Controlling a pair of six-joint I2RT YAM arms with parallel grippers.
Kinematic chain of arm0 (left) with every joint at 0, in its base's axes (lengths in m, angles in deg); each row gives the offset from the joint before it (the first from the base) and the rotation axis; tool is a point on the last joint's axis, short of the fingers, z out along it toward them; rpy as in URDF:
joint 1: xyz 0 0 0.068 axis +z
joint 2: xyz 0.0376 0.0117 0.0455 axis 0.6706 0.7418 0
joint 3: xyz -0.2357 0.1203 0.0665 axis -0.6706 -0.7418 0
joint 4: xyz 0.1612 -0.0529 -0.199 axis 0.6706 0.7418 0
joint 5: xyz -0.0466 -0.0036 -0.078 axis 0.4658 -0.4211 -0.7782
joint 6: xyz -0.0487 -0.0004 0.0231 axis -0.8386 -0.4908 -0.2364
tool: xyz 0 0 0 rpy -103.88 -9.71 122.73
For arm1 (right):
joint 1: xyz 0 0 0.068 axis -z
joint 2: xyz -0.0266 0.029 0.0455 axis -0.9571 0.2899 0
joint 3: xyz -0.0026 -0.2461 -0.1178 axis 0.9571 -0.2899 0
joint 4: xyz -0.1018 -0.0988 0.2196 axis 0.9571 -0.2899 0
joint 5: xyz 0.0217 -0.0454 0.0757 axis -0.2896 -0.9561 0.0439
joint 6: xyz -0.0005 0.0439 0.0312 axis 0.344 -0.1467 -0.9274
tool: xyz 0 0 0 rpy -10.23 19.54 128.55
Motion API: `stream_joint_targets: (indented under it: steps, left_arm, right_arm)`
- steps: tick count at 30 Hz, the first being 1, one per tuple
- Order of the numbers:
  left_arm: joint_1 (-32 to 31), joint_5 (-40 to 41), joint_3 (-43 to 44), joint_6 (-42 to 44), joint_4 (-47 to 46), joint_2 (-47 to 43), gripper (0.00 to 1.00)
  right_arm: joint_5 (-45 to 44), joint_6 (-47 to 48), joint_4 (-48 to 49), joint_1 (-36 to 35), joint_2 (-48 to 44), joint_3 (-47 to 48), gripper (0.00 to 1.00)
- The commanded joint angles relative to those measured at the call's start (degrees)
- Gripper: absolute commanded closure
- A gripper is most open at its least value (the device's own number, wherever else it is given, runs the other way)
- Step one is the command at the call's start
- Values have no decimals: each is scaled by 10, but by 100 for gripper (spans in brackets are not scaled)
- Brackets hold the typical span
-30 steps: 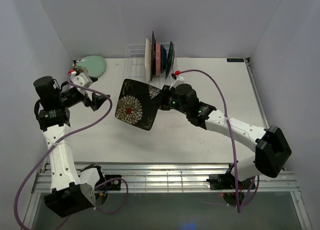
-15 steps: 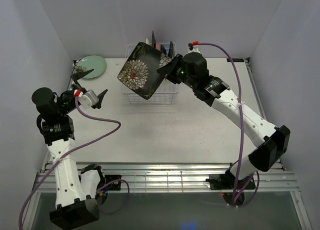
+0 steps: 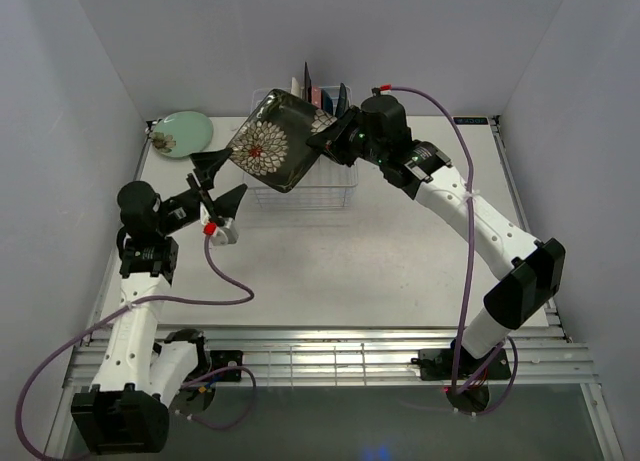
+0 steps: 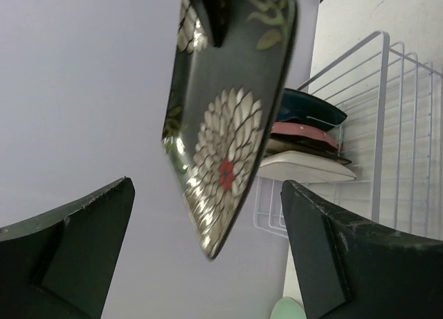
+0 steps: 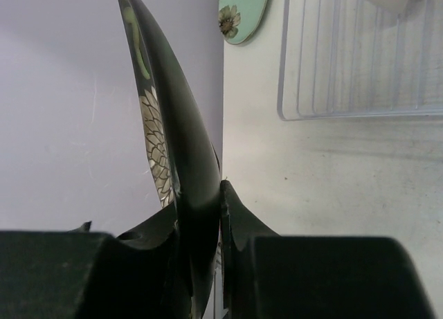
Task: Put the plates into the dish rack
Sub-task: Insert the plate into the dish rack.
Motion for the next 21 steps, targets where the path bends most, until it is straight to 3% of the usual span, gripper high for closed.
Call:
stream_joint_targets:
  steps: [1,3,10,17,21]
  left_arm:
    - [-72,96,-14,144,-11,6,2]
    - [-119,165,-28,194,-11,15,2]
    - [-202,262,-17,217,-15,40,3]
    - [-252,314,-30,239,-29,40,19]
    - [-273,333,-56,257,-63,32,40]
  right_arm:
    - [45,-49,135,4,-42,13,92]
    - [45,-49,135,4,-52,4,92]
    - [57,-52,162,4,-95,-62,92]
    - [41,-46,176,4,-140,-108,92]
    - [43,-44,176,4,-145,-111,92]
